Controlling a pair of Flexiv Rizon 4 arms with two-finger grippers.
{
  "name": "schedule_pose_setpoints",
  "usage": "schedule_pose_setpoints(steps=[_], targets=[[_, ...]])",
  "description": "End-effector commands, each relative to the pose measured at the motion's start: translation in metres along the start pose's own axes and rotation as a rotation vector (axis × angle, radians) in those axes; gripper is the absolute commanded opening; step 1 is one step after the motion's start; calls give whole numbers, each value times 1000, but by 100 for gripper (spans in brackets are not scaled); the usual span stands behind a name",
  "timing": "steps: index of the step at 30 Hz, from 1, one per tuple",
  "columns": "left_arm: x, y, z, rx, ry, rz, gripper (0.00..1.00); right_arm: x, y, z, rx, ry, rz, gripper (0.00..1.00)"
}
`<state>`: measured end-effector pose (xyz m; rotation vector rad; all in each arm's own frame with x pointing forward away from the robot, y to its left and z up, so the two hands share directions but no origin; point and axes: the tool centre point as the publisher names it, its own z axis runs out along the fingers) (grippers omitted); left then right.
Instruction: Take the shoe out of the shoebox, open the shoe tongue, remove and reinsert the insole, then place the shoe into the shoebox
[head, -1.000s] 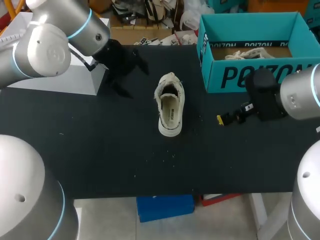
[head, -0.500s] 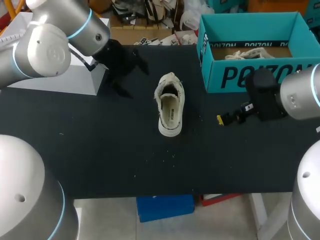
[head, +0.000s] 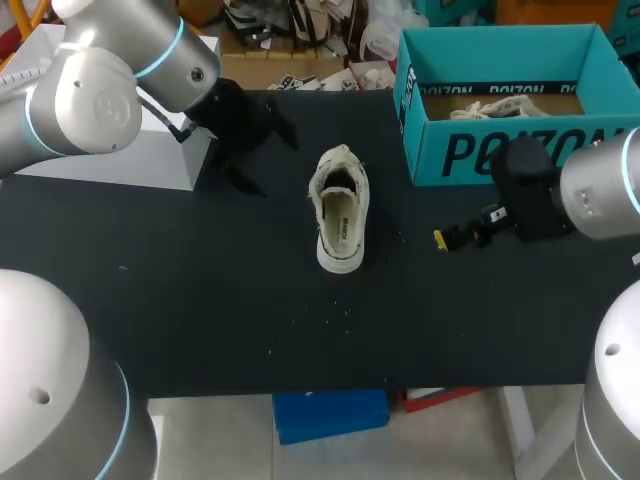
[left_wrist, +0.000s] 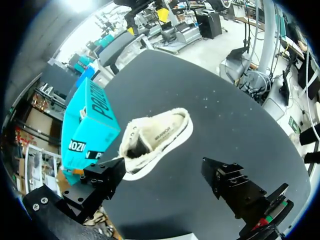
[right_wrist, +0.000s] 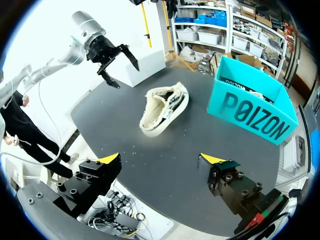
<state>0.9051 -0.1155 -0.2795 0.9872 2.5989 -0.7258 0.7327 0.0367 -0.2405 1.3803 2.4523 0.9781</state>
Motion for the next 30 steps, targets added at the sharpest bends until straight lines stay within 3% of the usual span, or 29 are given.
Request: schedule_pose_setpoints(steps=[1, 20, 24, 30], targets=[[1, 0, 1, -2, -2, 2, 100, 0, 0, 0, -1, 1, 0, 100], [1, 0, 1, -2, -2, 2, 100, 0, 0, 0, -1, 1, 0, 100], [4, 6, -2, 44, 1, -171, 100, 0, 0, 0, -1, 1, 0, 100], [28, 14, -15, 69, 11, -339, 100, 0, 0, 0, -1, 1, 0, 100]])
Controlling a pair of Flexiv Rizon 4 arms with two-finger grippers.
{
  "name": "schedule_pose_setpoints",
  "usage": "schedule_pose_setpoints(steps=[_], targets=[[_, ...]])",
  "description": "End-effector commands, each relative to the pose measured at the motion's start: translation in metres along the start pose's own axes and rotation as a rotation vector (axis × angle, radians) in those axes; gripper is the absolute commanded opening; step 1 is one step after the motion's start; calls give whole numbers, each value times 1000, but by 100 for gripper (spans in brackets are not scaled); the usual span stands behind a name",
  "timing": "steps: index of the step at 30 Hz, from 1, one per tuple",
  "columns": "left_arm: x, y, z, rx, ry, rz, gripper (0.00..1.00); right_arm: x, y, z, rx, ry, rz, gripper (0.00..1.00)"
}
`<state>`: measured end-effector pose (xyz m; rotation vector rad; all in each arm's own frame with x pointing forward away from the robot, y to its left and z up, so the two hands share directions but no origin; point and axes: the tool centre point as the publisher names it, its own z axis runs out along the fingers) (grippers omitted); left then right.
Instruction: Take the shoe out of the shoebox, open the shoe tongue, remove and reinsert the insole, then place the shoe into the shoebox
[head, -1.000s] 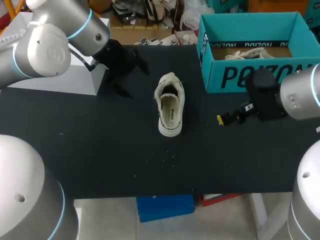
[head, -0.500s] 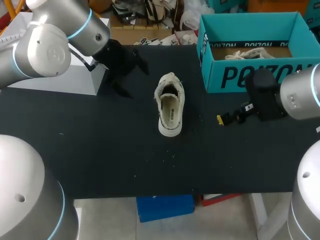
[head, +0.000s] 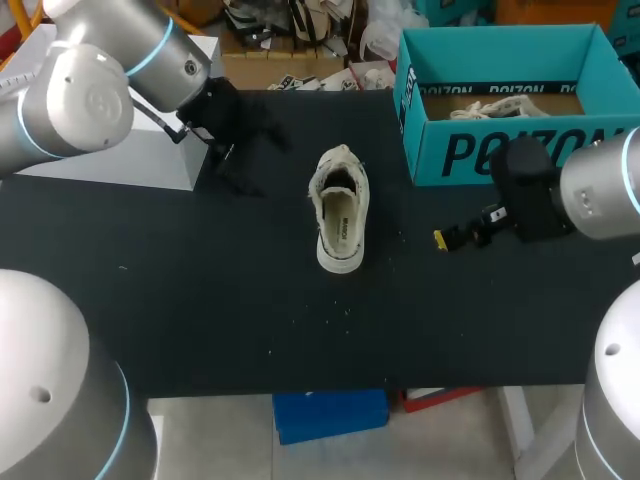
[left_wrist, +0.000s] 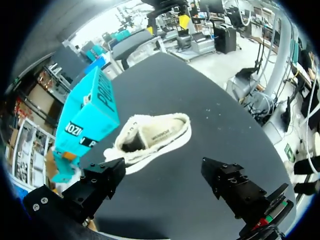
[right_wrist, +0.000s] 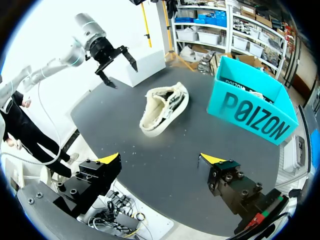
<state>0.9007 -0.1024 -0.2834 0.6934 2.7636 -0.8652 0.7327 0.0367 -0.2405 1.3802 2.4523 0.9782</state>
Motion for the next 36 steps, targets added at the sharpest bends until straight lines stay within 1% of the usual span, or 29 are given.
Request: schedule_pose_setpoints(steps=[1, 7, 9, 11, 13, 15, 16, 17, 18, 20, 21, 22, 36], targets=[[17, 14, -14, 17, -14, -120, 100, 0, 0, 0, -1, 1, 0, 100], [32, 24, -36, -20, -26, -214, 100, 0, 0, 0, -1, 1, 0, 100], [36, 28, -41, -1, -30, -249, 100, 0, 0, 0, -1, 1, 0, 100], [40, 31, -45, 0, -15, -248, 100, 0, 0, 0, -1, 1, 0, 100], [40, 31, -45, 0, -15, -248, 100, 0, 0, 0, -1, 1, 0, 100], [40, 31, -45, 0, -15, -248, 100, 2, 12, 3, 165, -46, -188, 100], [40, 31, -45, 0, -15, -248, 100, 4, 19, 7, 211, -51, -259, 100], [40, 31, -45, 0, -15, -248, 100, 6, 26, 10, 234, -52, -305, 100], [40, 31, -45, 0, -15, -248, 100, 6, 32, 15, 291, -72, -372, 100], [40, 31, -45, 0, -15, -248, 100, 9, 44, 27, 445, -138, -602, 100], [40, 31, -45, 0, -15, -248, 100, 12, 49, 33, 533, -181, -751, 100], [40, 31, -45, 0, -15, -248, 100, 13, 53, 38, 588, -228, -889, 100], [40, 31, -45, 0, -15, -248, 100, 13, 53, 38, 588, -228, -889, 100]])
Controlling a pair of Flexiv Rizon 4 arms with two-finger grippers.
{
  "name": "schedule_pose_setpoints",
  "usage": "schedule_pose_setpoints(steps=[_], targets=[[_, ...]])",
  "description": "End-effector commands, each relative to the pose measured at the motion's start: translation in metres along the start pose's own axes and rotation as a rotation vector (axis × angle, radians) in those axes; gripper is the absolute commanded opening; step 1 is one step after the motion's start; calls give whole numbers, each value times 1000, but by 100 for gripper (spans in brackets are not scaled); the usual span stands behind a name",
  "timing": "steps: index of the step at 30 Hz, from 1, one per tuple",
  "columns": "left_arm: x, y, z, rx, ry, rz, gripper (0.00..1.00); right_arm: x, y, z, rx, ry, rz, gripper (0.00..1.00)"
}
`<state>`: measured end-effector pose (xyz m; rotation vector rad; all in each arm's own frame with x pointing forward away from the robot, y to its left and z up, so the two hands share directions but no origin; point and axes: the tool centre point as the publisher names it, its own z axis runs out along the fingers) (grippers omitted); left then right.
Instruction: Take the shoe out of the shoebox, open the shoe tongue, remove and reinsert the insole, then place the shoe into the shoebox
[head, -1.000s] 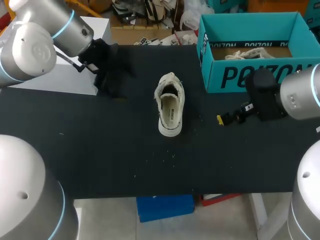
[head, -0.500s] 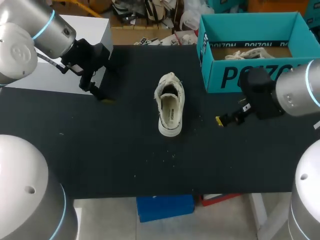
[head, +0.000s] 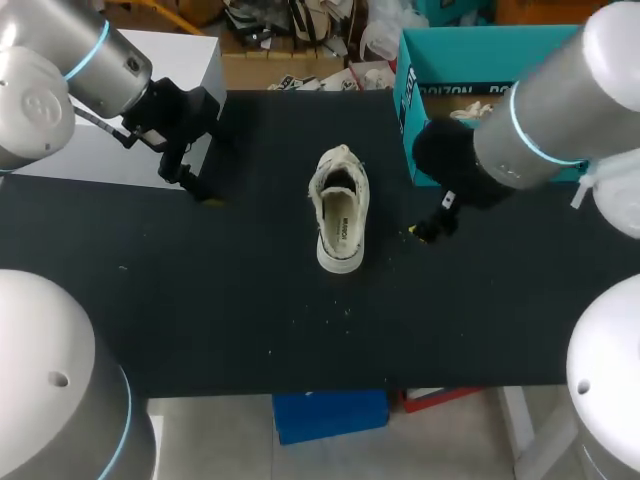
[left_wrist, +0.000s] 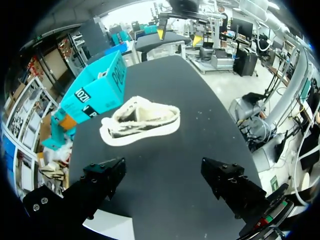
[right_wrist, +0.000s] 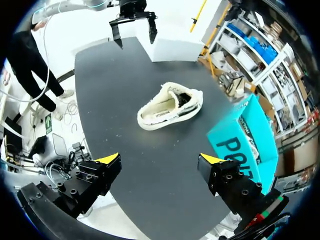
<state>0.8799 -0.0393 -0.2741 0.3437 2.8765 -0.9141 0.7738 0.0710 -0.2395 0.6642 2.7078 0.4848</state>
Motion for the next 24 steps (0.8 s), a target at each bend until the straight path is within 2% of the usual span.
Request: schedule_pose_setpoints(steps=[1, 2, 4, 8, 13, 17, 24], targets=[[0, 0, 0, -3, 0, 1, 100, 1, 14, 1, 354, -65, -324, 100], [0, 0, 0, -3, 0, 1, 100, 1, 14, 1, 354, -65, -324, 100], [0, 0, 0, -3, 0, 1, 100, -8, 26, 5, 423, -30, -263, 100], [0, 0, 0, -3, 0, 1, 100, -20, 48, 28, 411, 26, -140, 100], [0, 0, 0, -3, 0, 1, 100, -27, 72, 49, 446, 69, -74, 100], [0, 0, 0, -3, 0, 1, 100, -29, 80, 65, 467, 135, 9, 100], [0, 0, 0, -3, 0, 1, 100, -29, 80, 65, 467, 135, 9, 100]])
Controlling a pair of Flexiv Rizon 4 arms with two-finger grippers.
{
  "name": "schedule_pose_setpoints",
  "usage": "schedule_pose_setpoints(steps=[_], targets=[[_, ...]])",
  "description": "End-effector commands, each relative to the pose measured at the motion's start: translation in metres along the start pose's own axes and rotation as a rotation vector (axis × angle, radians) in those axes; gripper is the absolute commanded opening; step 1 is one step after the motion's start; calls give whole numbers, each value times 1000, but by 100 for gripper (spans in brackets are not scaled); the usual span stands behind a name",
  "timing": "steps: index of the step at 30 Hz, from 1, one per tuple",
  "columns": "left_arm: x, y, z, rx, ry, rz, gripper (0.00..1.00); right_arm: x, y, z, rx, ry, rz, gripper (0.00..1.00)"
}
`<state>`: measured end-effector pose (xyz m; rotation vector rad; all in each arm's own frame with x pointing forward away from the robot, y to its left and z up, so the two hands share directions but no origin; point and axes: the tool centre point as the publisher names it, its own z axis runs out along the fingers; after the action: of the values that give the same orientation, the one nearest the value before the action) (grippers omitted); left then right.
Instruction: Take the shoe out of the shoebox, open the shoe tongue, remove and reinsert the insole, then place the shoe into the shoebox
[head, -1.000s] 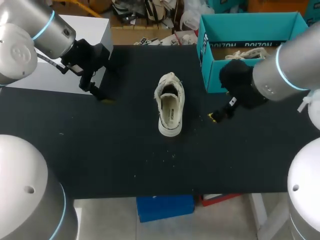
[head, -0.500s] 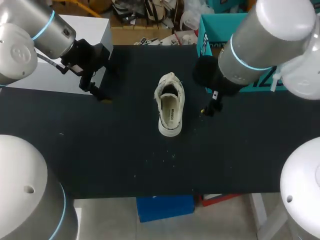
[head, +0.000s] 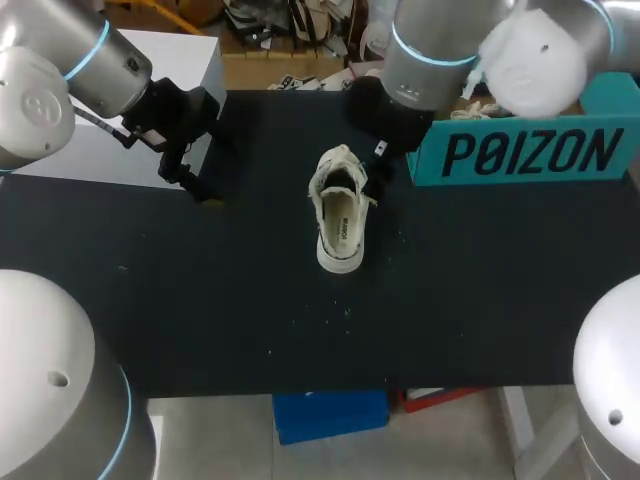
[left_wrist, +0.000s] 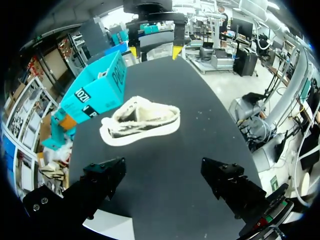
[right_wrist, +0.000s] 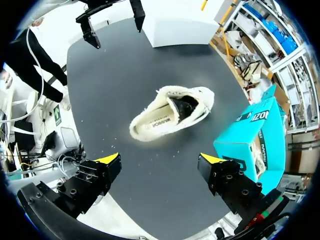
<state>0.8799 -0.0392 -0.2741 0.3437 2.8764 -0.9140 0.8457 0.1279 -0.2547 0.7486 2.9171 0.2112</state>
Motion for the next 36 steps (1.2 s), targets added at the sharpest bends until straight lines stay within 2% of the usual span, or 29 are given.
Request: schedule_pose_setpoints(steps=[1, 8, 11, 14, 16, 18, 28, 33, 35, 36], targets=[[0, 0, 0, -3, 1, 1, 100, -1, 13, 7, 224, 0, 2, 100], [0, 0, 0, -3, 1, 1, 100, -1, 13, 7, 224, 0, 2, 100], [0, 0, 0, -3, 1, 1, 100, 0, 10, 13, 188, 45, 69, 100], [0, 0, 0, -3, 1, 1, 100, -1, 9, 19, 105, 94, 184, 100], [0, 0, 0, -3, 1, 1, 100, -2, 8, 21, 50, 105, 242, 100], [0, 0, 0, -3, 1, 1, 100, -5, 9, 25, 34, 107, 279, 100], [0, 0, 0, -3, 1, 1, 100, -15, 6, 44, 33, 77, 454, 100], [0, 0, 0, -3, 1, 1, 100, -23, 14, 56, 29, 70, 519, 100], [0, 0, 0, -3, 1, 1, 100, -26, 18, 63, 12, 76, 535, 86], [0, 0, 0, -3, 1, 1, 100, -27, 20, 66, 8, 83, 547, 85]])
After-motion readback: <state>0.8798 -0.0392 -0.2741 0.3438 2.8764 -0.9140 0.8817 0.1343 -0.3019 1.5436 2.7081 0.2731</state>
